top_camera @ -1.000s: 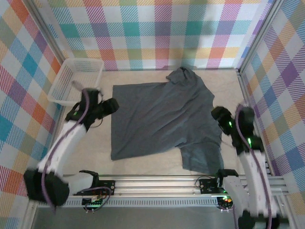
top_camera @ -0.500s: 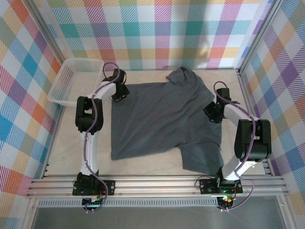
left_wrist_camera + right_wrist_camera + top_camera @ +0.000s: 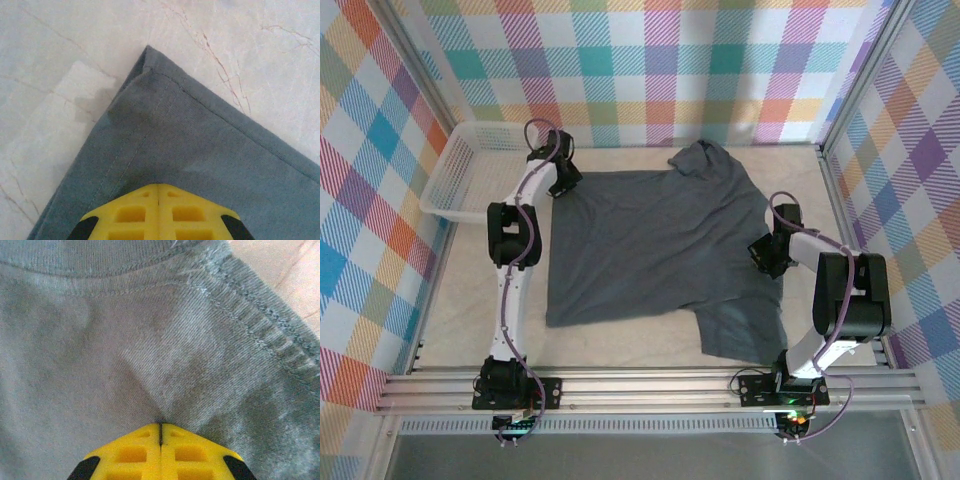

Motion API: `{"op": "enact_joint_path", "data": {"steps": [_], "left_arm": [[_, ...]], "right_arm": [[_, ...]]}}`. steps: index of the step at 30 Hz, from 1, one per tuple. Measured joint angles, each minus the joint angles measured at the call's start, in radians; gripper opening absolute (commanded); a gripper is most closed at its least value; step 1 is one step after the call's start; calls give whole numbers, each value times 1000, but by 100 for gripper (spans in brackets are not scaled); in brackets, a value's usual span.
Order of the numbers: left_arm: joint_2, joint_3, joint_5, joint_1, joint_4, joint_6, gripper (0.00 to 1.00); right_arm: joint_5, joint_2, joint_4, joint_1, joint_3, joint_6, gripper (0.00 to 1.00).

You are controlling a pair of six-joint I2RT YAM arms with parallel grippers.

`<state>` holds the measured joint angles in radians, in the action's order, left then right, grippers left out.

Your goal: Fold the inside-out t-shirt

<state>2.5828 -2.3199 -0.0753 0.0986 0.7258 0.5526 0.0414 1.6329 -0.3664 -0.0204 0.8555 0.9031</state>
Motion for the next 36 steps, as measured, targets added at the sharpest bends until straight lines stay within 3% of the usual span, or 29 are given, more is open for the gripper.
{"op": "enact_joint_path", "data": {"steps": [2, 7, 12, 15, 17, 25, 28, 30, 36], "left_arm": [[0, 0, 23, -4, -6, -27, 24], [-119, 130, 87, -2, -55, -46, 37], [-544, 529, 160, 13, -198, 10, 43], [-839, 759, 185, 37, -305, 55, 43], [-1007, 898, 185, 64, -347, 68, 43], [-1323, 1257, 81, 150, -230, 41, 43], [-1414, 1341, 48, 151, -176, 26, 43], [-1461, 1376, 32, 151, -152, 21, 43], [-1514, 1450, 9, 155, -56, 29, 41]], "right_arm": [[2, -14, -41, 0, 11, -12, 20], [-60, -214, -135, -18, 0, -43, 26], [-83, -468, -134, -179, -176, -36, 27], [-82, -485, -167, -232, -283, -48, 42], [-56, -485, -183, -233, -325, -74, 46], [39, -470, -143, -234, -369, -137, 39], [47, -459, -135, -237, -369, -139, 20], [45, -441, -122, -237, -369, -147, 1], [32, -459, -114, -237, -359, -152, 0]]}}
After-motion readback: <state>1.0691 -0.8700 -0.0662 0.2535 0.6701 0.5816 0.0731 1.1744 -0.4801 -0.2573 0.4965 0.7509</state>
